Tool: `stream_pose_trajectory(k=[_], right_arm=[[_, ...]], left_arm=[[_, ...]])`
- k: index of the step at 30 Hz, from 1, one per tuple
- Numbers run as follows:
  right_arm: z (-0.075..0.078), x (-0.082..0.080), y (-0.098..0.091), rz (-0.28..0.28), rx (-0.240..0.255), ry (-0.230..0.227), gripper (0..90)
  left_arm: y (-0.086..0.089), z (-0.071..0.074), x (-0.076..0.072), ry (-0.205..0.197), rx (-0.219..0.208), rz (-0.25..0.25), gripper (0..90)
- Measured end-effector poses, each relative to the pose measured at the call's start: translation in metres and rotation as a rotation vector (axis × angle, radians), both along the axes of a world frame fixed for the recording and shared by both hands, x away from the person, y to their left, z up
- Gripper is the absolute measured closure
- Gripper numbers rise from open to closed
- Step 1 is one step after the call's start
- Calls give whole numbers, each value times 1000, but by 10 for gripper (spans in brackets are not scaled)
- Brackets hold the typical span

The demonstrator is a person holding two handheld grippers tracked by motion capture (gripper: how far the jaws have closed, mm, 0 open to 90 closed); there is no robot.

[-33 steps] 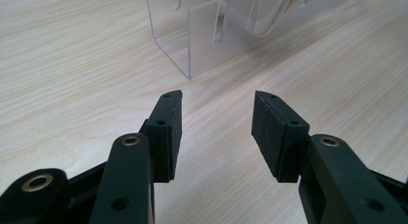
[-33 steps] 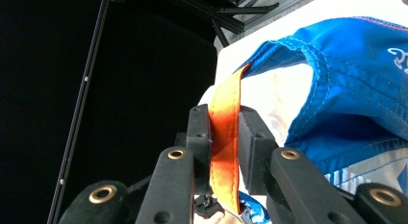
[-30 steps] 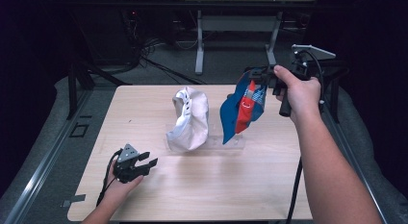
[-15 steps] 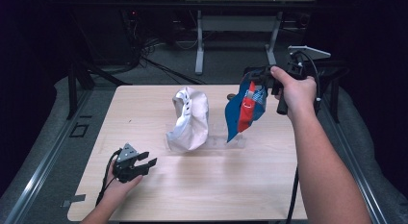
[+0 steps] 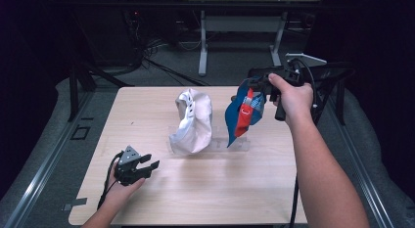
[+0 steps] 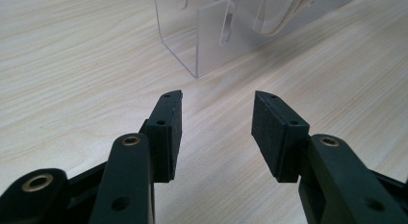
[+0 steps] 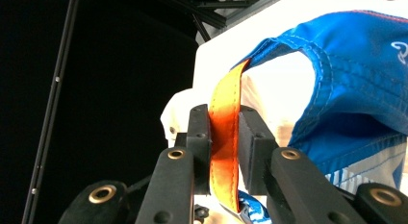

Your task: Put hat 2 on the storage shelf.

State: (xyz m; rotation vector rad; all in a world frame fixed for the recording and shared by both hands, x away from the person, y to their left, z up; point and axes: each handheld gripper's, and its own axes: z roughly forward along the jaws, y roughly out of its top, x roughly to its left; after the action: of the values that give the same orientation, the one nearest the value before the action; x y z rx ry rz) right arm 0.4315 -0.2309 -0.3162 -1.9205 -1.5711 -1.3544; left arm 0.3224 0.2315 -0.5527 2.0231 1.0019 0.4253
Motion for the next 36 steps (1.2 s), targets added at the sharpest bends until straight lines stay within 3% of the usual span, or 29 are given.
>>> stream_pose_trajectory(k=[19, 36], right_arm=[[-28, 0, 8, 25, -46, 44, 771], [-34, -4, 8, 33, -81, 43, 724]], left_arm=[[0, -1, 0, -4, 0, 10, 545], [0, -2, 0, -8, -7, 17, 545]])
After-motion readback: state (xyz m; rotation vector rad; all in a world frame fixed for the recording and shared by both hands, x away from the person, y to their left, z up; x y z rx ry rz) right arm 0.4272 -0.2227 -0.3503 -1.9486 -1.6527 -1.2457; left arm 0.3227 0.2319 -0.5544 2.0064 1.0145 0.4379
